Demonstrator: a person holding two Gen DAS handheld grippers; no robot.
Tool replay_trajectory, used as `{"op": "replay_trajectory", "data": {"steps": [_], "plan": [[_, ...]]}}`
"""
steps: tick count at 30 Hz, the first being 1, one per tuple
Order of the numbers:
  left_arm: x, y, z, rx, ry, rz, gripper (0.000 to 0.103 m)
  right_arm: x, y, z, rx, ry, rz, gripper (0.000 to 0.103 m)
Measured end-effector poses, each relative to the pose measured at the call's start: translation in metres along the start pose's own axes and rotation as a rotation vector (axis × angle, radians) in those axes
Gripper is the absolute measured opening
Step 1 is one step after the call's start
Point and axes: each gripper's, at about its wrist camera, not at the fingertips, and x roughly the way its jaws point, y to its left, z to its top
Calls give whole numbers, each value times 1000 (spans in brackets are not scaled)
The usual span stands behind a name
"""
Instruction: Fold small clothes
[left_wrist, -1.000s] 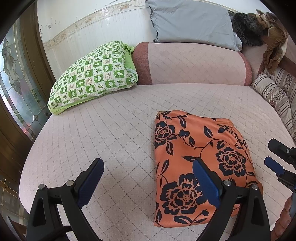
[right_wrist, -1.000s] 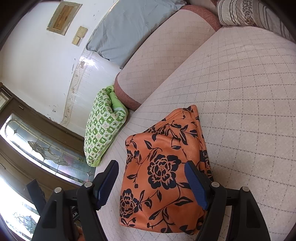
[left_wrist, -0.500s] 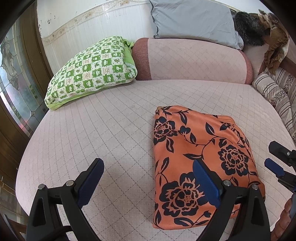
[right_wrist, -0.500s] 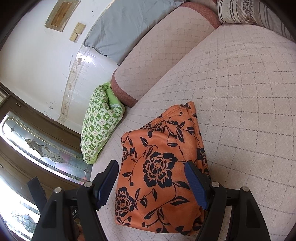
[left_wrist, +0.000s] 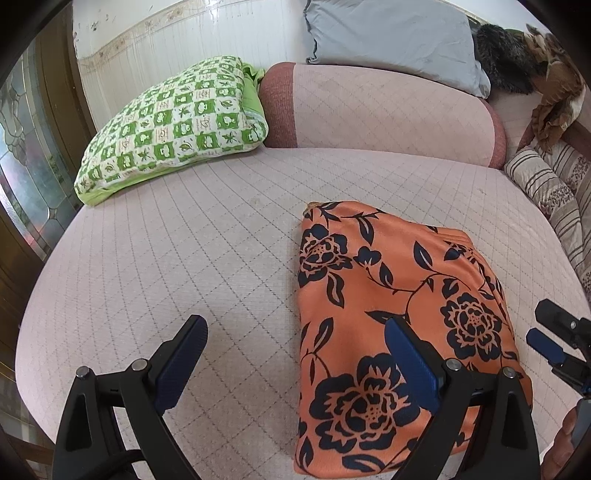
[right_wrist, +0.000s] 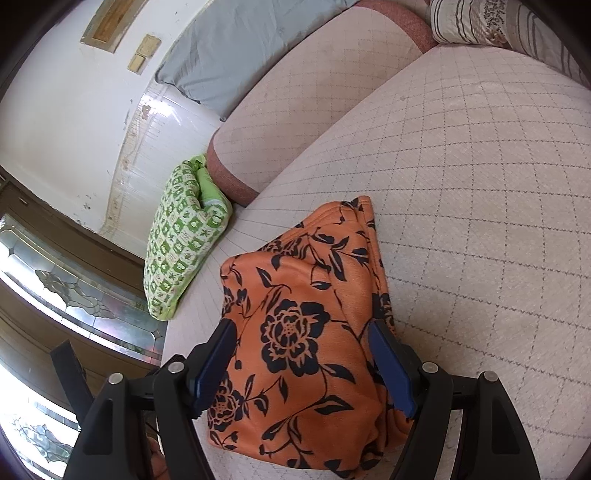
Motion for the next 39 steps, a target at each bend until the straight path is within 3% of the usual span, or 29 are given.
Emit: {"op": "replay_trajectory", "data": {"steps": [23,39], "plan": [[19,7,4,-24,35,-31,97,16,2,-3,-23,42,-36,77],[52,9,4,10,107,-78,97,59,-5,9,3,148,-31,77]]}}
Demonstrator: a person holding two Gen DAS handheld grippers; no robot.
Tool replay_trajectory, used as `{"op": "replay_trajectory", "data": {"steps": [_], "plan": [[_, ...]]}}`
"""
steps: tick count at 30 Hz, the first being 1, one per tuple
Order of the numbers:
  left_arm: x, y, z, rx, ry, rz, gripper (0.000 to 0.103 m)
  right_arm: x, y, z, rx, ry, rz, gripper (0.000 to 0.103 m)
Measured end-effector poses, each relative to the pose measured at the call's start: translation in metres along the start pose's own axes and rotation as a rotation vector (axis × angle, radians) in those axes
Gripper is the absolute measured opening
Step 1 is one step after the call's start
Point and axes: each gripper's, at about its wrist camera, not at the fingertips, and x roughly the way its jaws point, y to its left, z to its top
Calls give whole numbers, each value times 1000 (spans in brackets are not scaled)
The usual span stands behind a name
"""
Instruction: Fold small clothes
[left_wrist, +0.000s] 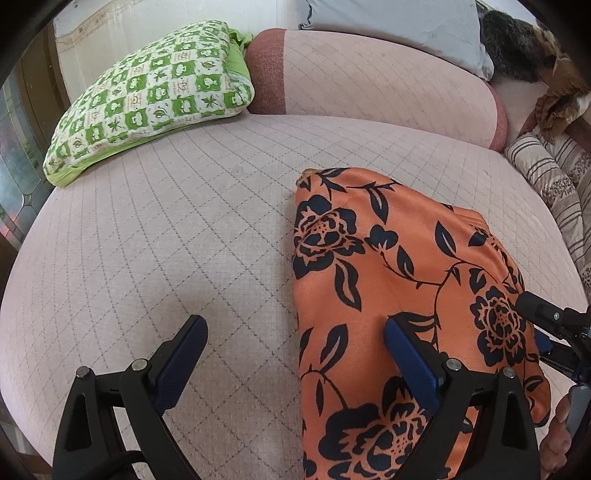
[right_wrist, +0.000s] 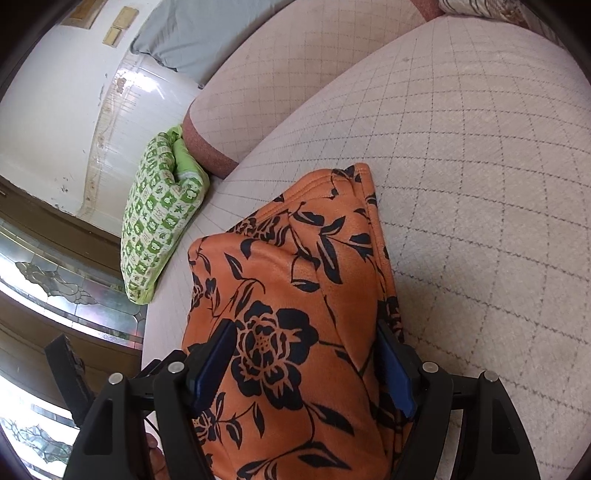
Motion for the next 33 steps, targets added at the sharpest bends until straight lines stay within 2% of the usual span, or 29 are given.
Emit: {"op": "replay_trajectory", "data": {"steps": [11,17,20,23,25,28,33], "plan": [[16,0,1,-11,36,-65,97,14,-8,5,13,67,56,77],[31,6,6,-10,151,-216,97,15,-15,7,22,91,83,74],[39,8,8,8,230,-317,97,13,-19,8,37,97,97,73],[44,4,7,39,277,-366,97,11,-20,9,53,106,104,73],[46,-2,5,71,292,-385,97,10,-20,10,56,110,103,73],[49,-9,4,115,300,-371,97,4,-25,11,82,111,110,73],[57,-7,5,87,320,-390,97,5,-36,11,136,139,140,75]]}}
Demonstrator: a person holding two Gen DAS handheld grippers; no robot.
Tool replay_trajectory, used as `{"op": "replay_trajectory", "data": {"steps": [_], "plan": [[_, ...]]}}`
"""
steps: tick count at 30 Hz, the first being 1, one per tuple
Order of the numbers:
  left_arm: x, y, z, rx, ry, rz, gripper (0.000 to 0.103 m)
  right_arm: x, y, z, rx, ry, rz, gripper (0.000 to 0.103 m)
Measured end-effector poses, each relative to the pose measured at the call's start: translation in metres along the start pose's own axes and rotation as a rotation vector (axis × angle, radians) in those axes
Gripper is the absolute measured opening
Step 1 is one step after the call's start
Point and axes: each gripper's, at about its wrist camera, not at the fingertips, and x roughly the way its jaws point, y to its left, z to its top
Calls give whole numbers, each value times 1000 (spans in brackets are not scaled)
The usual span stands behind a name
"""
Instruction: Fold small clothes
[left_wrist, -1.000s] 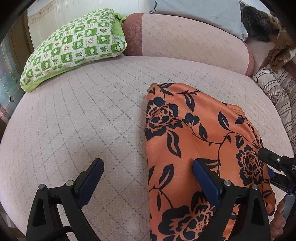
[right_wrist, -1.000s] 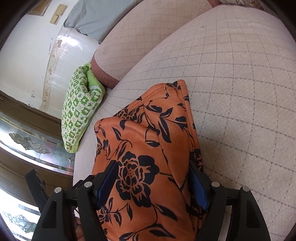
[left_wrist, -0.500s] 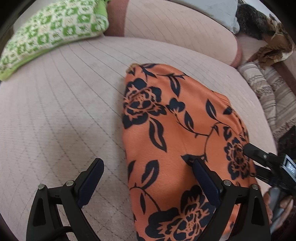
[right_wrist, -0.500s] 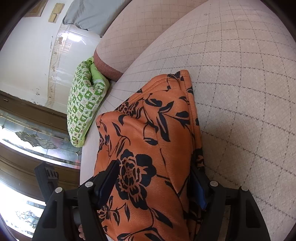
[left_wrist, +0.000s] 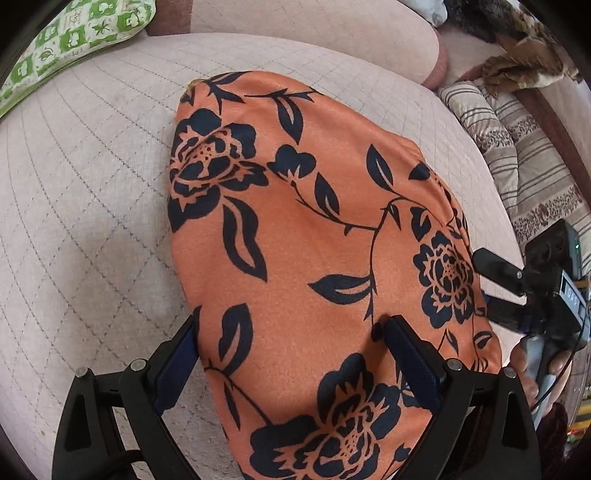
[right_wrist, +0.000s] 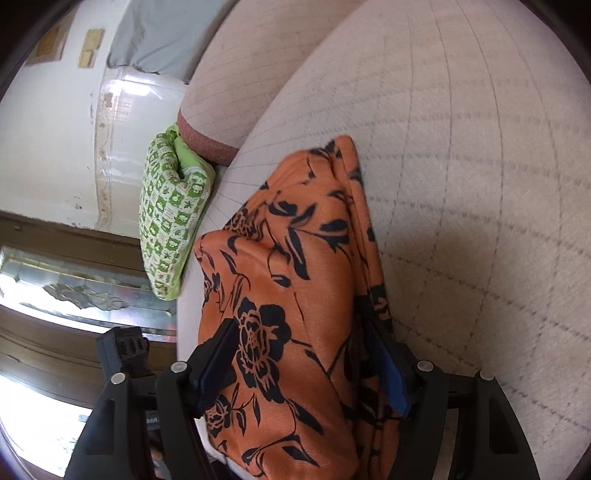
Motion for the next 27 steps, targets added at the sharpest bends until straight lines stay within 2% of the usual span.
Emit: {"op": "replay_trajectory", "data": {"steps": [4,9,11,15,18,20,22,25,27], "plan": [[7,0,3,-7,-12,23,97,4,3,-2,-1,3,10,80],[12,-1,4,-44,-34,32,97,12,12,-4,-39,15,-3,80],[11,-1,4,-41,-36,36,98,14,12,-5,-29,20,5,77],[11,5,-3,-80,-19,7,99,14,14,-6,-66,29,-58,59],[9,4,-6,-55,6,12,99,12,10,-4,-58,31,-60,58],[9,6,-7,-51,28,1,99,11,8,-3,-57,30,-66,59],[11,8,-7,-48,41,-18,99,10,5,-1,-34,28,-49,65],[13,10,-4,-33,33,-22,99,11,3,0,-11,22,-13,77],[14,9,-2,-19,14,-17,99,13,6,-1,-24,18,-5,79]]}}
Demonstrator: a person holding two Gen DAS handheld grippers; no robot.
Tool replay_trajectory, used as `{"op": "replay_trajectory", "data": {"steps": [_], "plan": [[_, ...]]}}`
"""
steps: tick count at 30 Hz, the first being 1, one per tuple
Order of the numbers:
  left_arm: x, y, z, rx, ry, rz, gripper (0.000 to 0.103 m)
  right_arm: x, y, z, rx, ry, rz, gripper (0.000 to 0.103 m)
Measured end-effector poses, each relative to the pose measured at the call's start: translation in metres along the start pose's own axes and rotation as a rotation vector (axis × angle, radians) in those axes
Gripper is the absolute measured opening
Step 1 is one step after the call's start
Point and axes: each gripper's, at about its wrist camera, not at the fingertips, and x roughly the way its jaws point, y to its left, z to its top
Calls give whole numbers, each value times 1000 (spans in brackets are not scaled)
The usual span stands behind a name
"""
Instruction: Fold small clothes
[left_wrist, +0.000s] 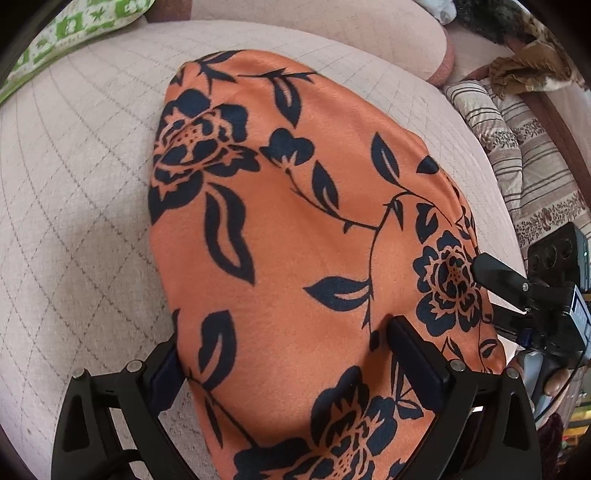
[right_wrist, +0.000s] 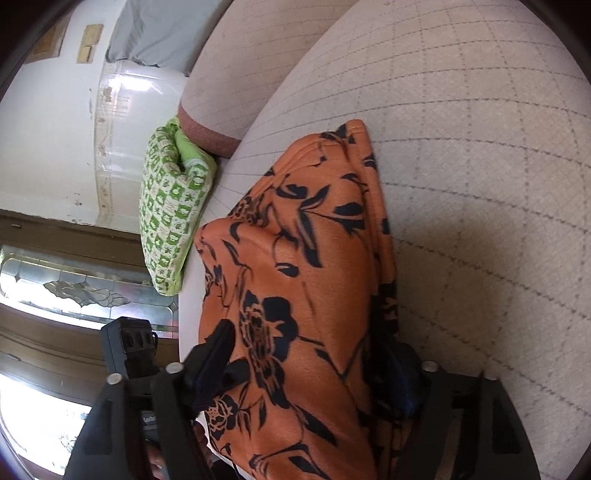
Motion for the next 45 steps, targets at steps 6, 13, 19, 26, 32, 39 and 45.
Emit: {"op": "replay_trajectory", "data": {"steps": [6,13,19,26,32,39,45], "plan": [[-14,1,-4,-10,-62,-40,72,4,11,0,-76,-21,-72,41],[-32,-12,-12,55,-125,33,47,0,29,-4,-141,-74,-89,34],[-56,-25,-19,104,-207,132,44,-5,43,-9,-180,-118,-86,30],[-103,-23,-30,125,-302,227,43,-13,78,-24,-274,-174,15,23],[-121,-28,-42,138,-343,286,43,-11,105,-38,-316,-203,90,22],[-108,-5,-49,102,-294,297,43,12,104,-41,-304,-133,-1,22],[-74,31,-47,-1,-206,285,54,37,61,-27,-151,26,-120,71]]}}
